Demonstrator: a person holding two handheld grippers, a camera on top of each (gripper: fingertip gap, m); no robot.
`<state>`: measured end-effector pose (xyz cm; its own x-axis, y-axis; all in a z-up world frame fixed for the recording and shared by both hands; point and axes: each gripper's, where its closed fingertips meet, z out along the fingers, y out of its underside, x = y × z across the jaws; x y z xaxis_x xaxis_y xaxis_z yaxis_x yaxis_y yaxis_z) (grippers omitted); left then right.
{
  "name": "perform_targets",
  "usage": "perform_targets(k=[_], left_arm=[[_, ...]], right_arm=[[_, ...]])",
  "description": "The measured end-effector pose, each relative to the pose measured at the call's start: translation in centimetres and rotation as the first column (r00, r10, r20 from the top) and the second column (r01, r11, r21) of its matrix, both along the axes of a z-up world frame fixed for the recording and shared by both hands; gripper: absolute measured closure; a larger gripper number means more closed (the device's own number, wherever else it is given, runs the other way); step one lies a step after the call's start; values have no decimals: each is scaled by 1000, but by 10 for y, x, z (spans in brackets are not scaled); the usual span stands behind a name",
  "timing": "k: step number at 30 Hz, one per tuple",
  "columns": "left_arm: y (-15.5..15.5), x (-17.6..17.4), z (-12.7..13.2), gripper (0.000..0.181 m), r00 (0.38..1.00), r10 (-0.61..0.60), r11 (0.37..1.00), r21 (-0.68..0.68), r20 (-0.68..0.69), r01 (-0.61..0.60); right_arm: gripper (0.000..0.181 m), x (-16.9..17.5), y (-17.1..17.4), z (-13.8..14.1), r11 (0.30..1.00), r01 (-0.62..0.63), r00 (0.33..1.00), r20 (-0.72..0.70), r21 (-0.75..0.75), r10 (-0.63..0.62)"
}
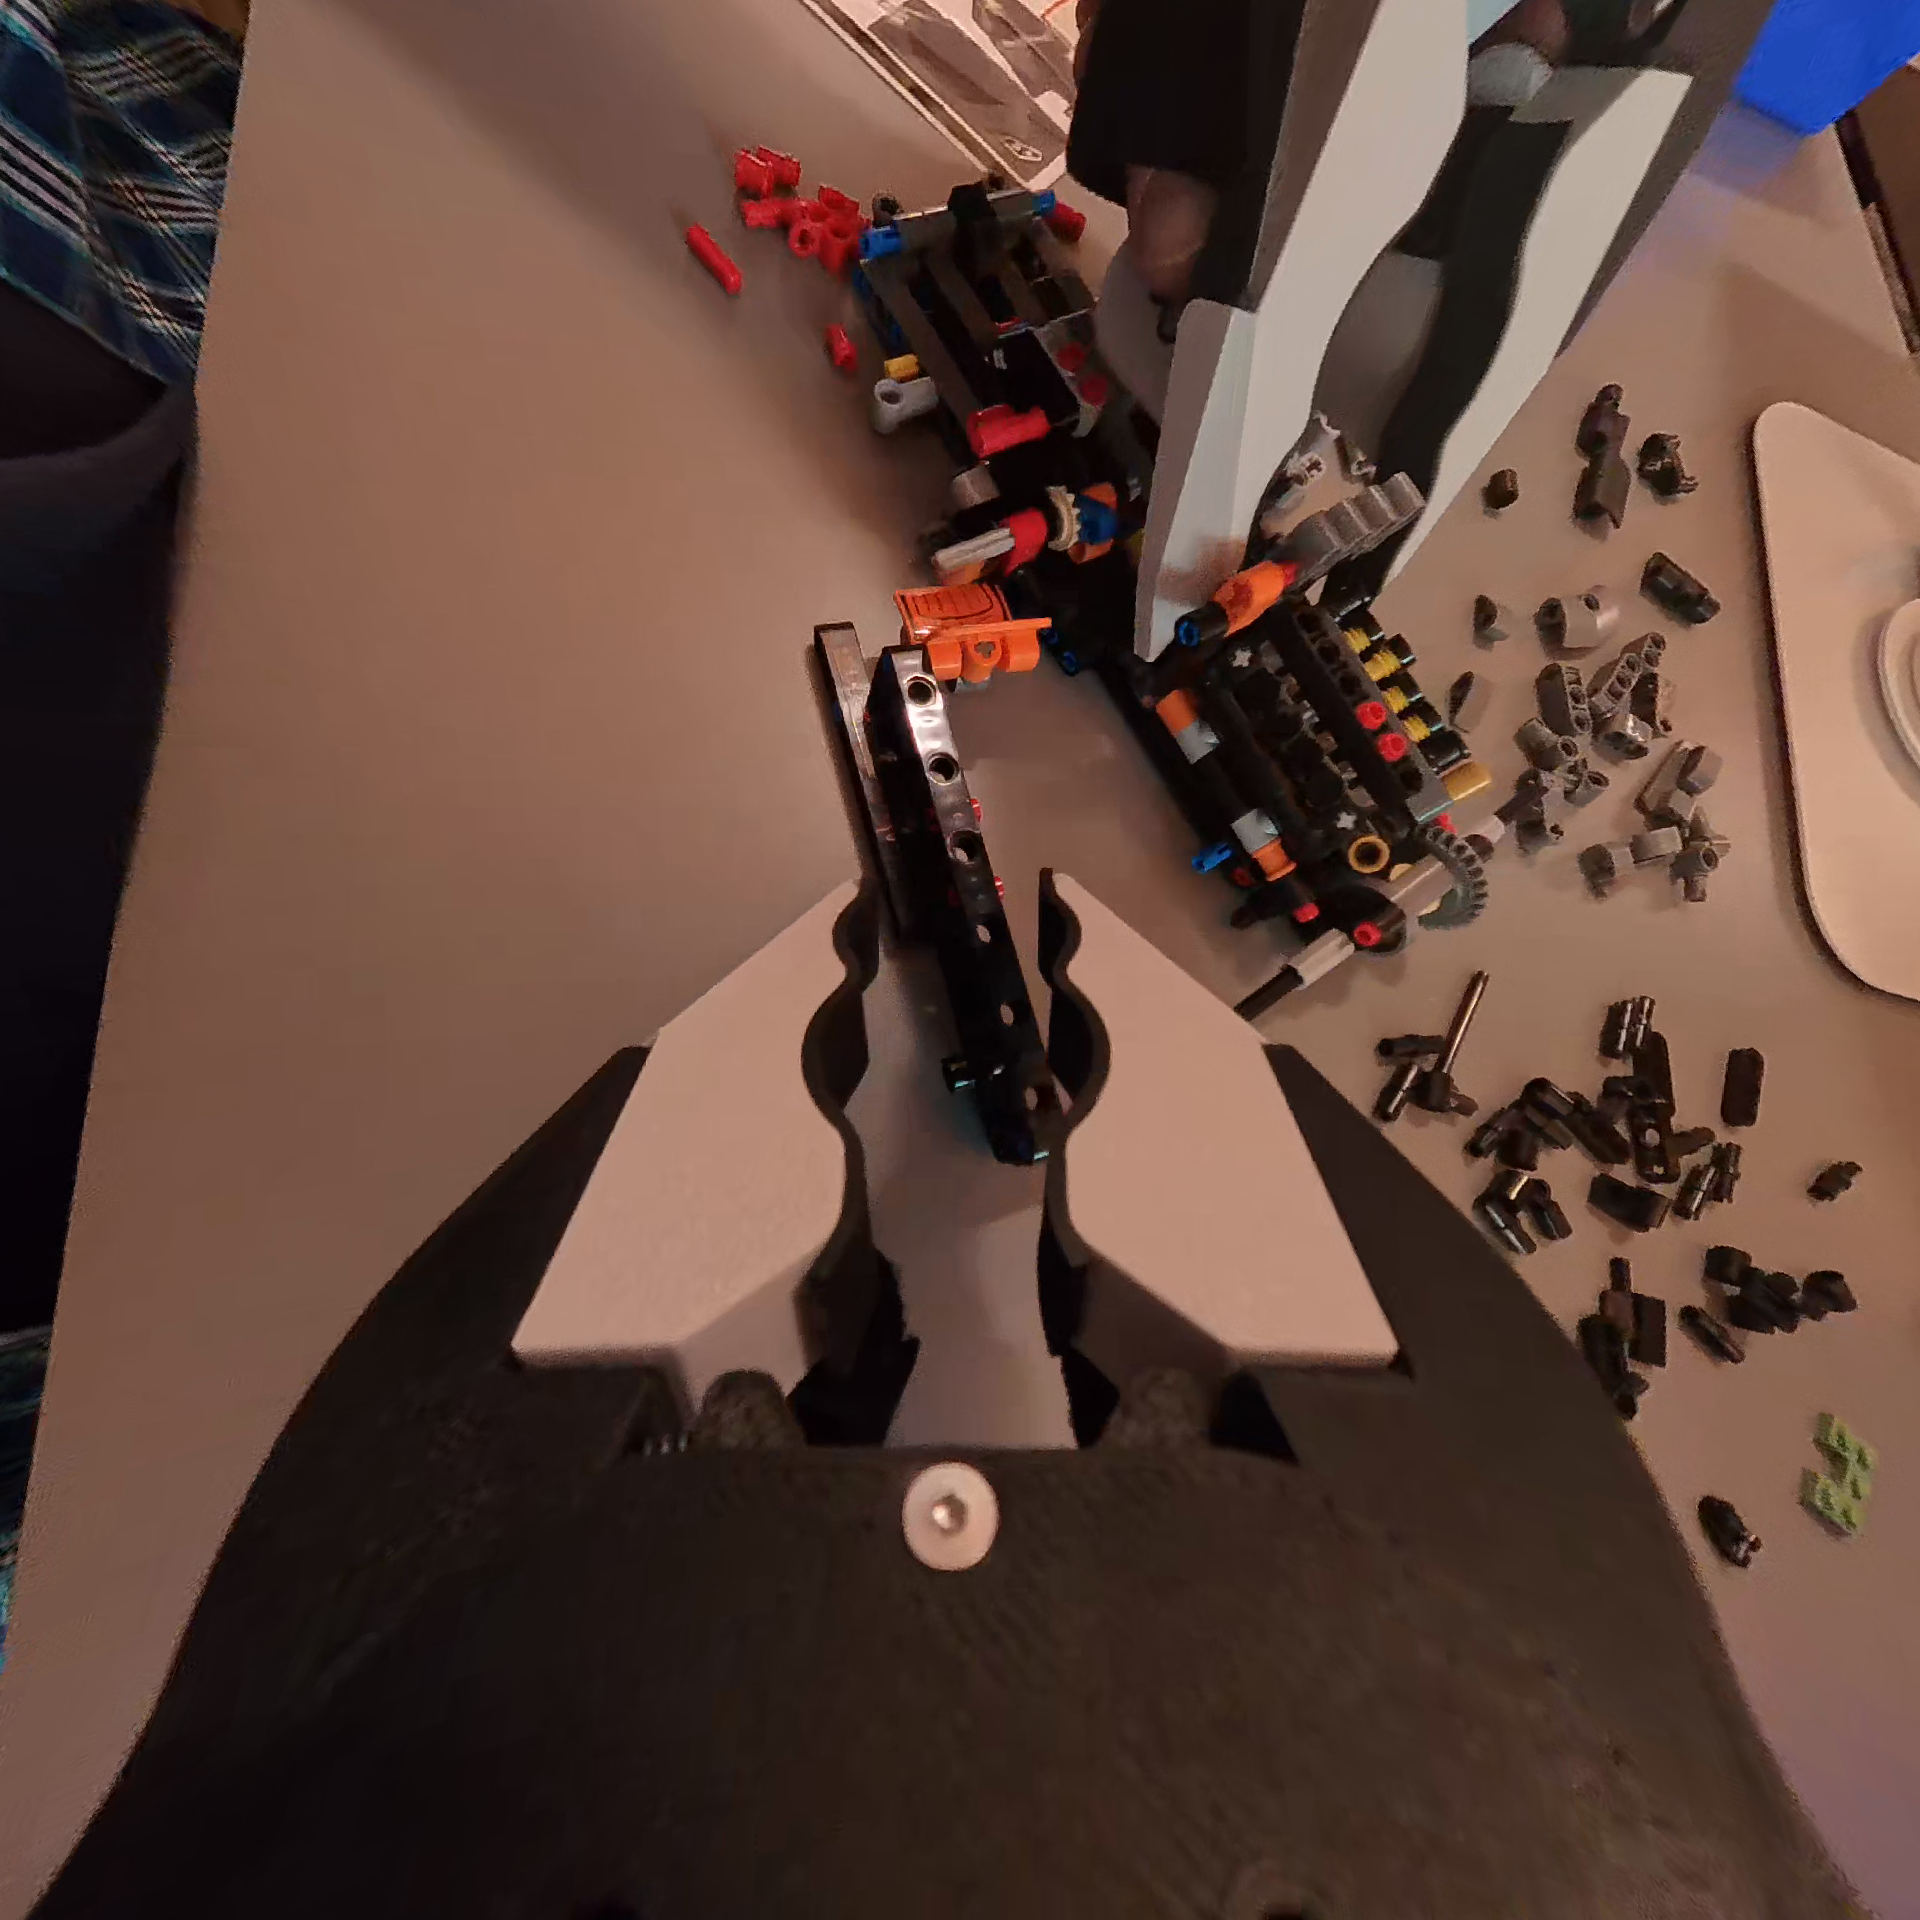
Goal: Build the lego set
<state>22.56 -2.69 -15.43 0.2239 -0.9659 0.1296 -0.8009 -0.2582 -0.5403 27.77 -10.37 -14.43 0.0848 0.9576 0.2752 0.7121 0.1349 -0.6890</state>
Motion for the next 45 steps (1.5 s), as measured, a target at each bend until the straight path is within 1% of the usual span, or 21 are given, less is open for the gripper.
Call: perform_targets(k=[4, 9, 15, 17, 20, 21, 24, 28, 31, 45], left_arm=[[-5, 3, -1, 130, 1000, -18, 1000, -13, 18, 18], [-7, 3, -1, 130, 999, -23, 999, -32, 28, 24], [-9, 4, -1, 126, 999, -22, 998, -54, 40, 25], [-10, 4, -1, 126, 999, -25, 998, -59, 42, 27], [-11, 5, -1, 128, 999, -31, 997, -69, 42, 34], [-12, 5, -1, 129, 998, -35, 997, -74, 44, 38], [-14, 5, -1, 129, 998, -44, 995, -82, 47, 48], [-16, 6, -1, 129, 997, -57, 994, -86, 47, 60], [-17, 6, -1, 129, 997, -66, 993, -90, 49, 70], [-18, 6, -1, 129, 996, -75, 992, -101, 54, 81]], right_arm=[[153, 6, -4, 4, 1000, 14, 1000, -18, 5, -14], [152, 18, -6, 16, 999, 50, 997, -62, 0, -50], [151, 44, 4, 16, 988, 153, 986, -68, -29, -155], [148, 51, 9, 16, 981, 188, 978, -82, -44, -191], [136, 57, 16, 13, 965, 242, 964, -94, -99, -251], [133, 56, 15, 10, 964, 239, 964, -93, -119, -251], [132, 51, 14, 5, 966, 217, 969, -90, -143, -231], [139, 47, 18, -2, 969, 201, 974, -73, -146, -213], [143, 44, 20, -3, 971, 188, 977, -78, -147, -201], [144, 38, 16, -5, 977, 128, 984, -103, -171, -147]])
